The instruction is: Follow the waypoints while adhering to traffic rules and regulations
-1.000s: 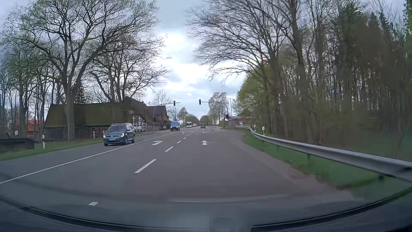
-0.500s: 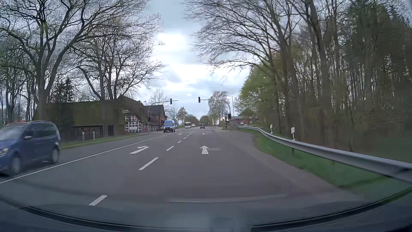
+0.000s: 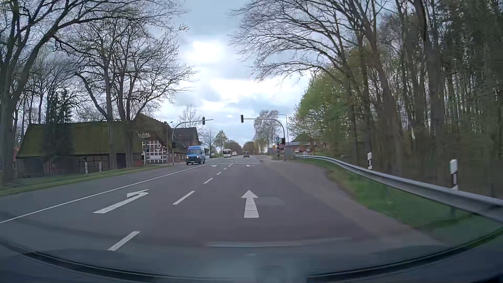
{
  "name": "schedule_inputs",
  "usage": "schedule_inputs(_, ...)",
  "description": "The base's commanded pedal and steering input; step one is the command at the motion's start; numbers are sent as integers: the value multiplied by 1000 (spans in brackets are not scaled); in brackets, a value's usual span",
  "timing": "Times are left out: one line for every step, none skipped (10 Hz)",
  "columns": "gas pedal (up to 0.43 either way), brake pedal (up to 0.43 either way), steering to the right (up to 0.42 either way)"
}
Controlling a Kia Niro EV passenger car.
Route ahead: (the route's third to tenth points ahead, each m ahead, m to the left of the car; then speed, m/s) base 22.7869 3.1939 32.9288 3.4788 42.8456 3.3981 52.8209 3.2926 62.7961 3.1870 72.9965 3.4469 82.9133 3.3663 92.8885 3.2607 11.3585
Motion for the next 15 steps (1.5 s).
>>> schedule_inputs(110, 0, -2)
schedule_inputs(110, 0, -2)
schedule_inputs(110, 0, -2)
schedule_inputs(110, 0, -2)
schedule_inputs(110, 0, -2)
schedule_inputs(110, 0, -2)
schedule_inputs(110, 0, -2)
schedule_inputs(110, 0, -2)
schedule_inputs(110, 0, -2)
schedule_inputs(98, 0, -2)
schedule_inputs(98, 0, -2)
schedule_inputs(98, 0, -2)
schedule_inputs(98, 0, -2)
schedule_inputs(98, 0, -2)
schedule_inputs(98, 0, -2)
